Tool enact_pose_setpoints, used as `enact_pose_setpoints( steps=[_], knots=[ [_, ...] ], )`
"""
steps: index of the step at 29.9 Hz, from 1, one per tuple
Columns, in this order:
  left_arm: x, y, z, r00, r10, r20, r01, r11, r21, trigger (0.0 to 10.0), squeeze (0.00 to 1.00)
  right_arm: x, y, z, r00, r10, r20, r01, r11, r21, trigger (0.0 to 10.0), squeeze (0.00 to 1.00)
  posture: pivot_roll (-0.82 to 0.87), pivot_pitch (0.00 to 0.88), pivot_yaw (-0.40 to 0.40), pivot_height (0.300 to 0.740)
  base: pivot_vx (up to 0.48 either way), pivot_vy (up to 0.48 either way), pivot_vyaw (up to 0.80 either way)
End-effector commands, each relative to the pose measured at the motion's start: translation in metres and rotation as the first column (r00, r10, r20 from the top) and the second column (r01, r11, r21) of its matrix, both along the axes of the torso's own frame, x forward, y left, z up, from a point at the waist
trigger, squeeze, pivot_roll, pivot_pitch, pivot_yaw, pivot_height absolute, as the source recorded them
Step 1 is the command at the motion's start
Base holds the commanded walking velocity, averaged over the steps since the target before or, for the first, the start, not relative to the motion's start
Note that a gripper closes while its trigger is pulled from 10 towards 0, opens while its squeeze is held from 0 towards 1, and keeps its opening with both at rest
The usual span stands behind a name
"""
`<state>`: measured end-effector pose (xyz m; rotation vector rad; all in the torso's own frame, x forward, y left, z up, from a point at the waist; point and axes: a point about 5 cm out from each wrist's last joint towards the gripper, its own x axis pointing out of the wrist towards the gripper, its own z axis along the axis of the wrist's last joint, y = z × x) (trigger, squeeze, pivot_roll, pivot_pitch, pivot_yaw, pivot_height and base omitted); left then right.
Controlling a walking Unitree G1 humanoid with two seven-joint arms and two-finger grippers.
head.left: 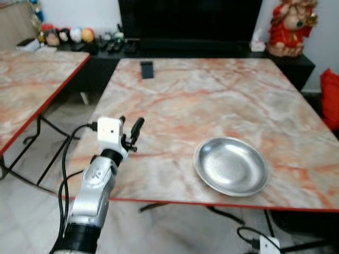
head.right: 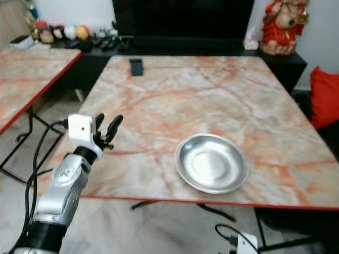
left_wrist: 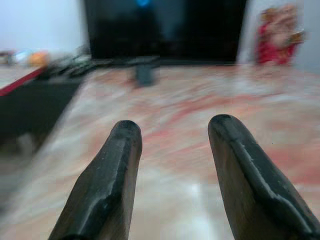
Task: Setting the table
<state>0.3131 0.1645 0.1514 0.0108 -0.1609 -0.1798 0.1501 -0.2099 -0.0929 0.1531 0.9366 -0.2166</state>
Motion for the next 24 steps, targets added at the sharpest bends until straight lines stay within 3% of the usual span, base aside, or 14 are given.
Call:
enact_pose_setpoints(
  steps=[1,10,12,24],
  knots=[
    [0.001,-0.004,0.005,1.000,-0.004,0.012,0.004,1.000,-0.013,10.0,0.00,-0.006,-0.007,-0.001,1.000,-0.009,-0.018,0.008,1.000,-0.013,10.0,0.00,0.03,0.018,-0.023,0.740,0.000,0.431,0.00],
    [-0.001,0.000,0.006,1.000,0.009,0.015,-0.009,1.000,-0.016,10.0,0.00,-0.007,-0.007,-0.001,1.000,-0.004,-0.020,0.003,1.000,-0.014,10.0,0.00,0.03,0.000,-0.028,0.740,0.000,0.431,0.00],
    [-0.001,0.004,0.004,1.000,0.029,0.002,-0.029,0.998,-0.051,10.0,0.00,-0.007,-0.007,-0.002,1.000,0.004,-0.026,-0.004,1.000,-0.015,10.0,0.00,0.03,0.000,-0.025,0.740,0.000,0.429,0.00],
    [0.001,0.006,0.005,1.000,0.015,0.009,-0.014,1.000,-0.028,10.0,0.00,-0.011,-0.004,-0.003,0.999,0.005,-0.036,-0.005,1.000,-0.009,10.0,0.00,0.03,0.000,-0.017,0.740,0.000,0.428,0.00]
  ],
)
